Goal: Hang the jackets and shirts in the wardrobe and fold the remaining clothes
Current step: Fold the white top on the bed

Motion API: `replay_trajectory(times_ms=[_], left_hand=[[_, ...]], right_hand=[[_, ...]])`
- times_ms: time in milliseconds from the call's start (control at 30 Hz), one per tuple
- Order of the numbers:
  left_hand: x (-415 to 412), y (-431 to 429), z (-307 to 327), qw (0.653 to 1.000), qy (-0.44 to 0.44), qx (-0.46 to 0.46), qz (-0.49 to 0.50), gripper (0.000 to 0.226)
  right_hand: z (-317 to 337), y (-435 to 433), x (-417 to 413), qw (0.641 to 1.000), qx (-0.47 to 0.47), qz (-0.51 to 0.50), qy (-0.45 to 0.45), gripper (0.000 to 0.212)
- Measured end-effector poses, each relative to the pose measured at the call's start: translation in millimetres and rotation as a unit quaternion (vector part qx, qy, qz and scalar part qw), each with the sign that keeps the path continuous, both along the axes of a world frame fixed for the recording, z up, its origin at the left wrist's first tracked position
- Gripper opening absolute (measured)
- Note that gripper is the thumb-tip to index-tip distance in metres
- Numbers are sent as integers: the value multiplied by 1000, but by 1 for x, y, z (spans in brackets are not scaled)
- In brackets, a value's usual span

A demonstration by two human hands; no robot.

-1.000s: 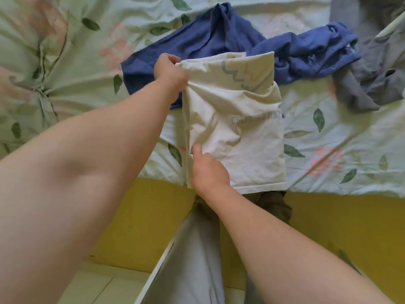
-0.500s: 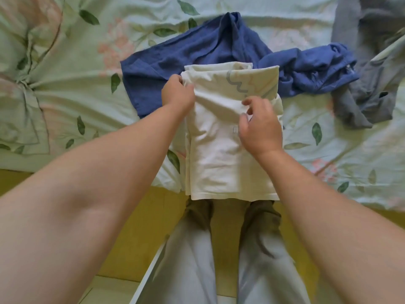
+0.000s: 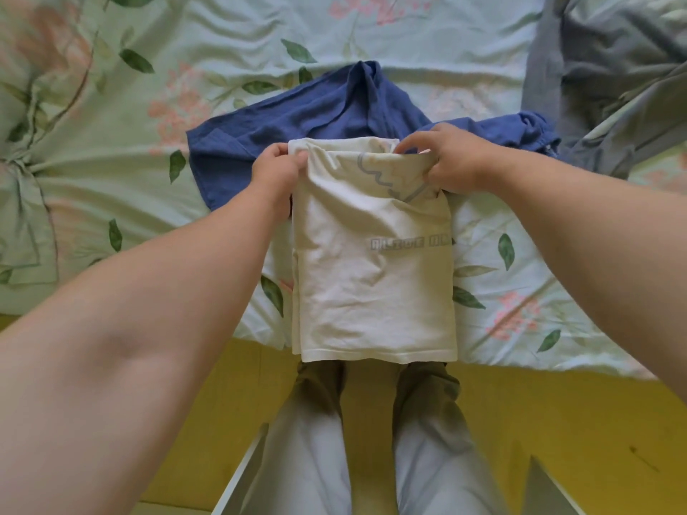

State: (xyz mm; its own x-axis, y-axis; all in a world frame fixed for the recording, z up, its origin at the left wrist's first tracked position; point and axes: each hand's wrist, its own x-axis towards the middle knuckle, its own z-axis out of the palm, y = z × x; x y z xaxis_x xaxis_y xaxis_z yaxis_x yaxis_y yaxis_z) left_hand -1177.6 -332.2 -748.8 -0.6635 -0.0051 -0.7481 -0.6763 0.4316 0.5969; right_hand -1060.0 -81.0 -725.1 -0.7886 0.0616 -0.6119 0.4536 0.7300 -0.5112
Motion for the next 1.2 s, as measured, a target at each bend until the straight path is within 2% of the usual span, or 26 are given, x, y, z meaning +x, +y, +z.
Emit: replay_trajectory(times_ms=[133,233,300,367,467,567,667,733,800,867,1000,1100,1200], left_hand=[[-1,-2,0,999,-16,21,33,15],[-4,1,-1,1000,-2,-18,25,20],[-8,2,-3,997,41,-56,-27,29],[-12,3,-2,986,93,-69,-117,40],[-21,5,2,943,144,-110,-279,42],[-34,7,5,884,160,-152,-413,36],[-47,9,6,832,175,-183,-493,30],[-55,12,8,803,186,-195,-531,23],[-63,14,12,790,187,-195,-551,15],[-70,15,16,783,186,-194,-560,12],[-76,15,14,787,198,-196,-550,6],[-71,19,8,784,203,-214,-546,4],[-66,24,3,767,198,-248,-558,4]], right_hand=[[1,2,0,1000,-12,-4,-3,60],[3,2,-2,1000,-11,19,-11,68],[5,-1,-7,997,18,77,-22,76],[7,-4,-12,990,40,125,-51,72],[8,-5,-20,986,39,131,-92,52],[3,-3,-27,984,47,118,-127,48],[4,2,-29,971,77,153,-164,49],[10,10,-29,960,100,193,-175,40],[18,23,-31,957,115,208,-164,26],[29,40,-34,966,111,181,-145,21],[36,66,-32,992,67,31,-100,37],[20,62,-27,993,85,13,-87,35],[11,52,-19,995,22,-12,-100,24]])
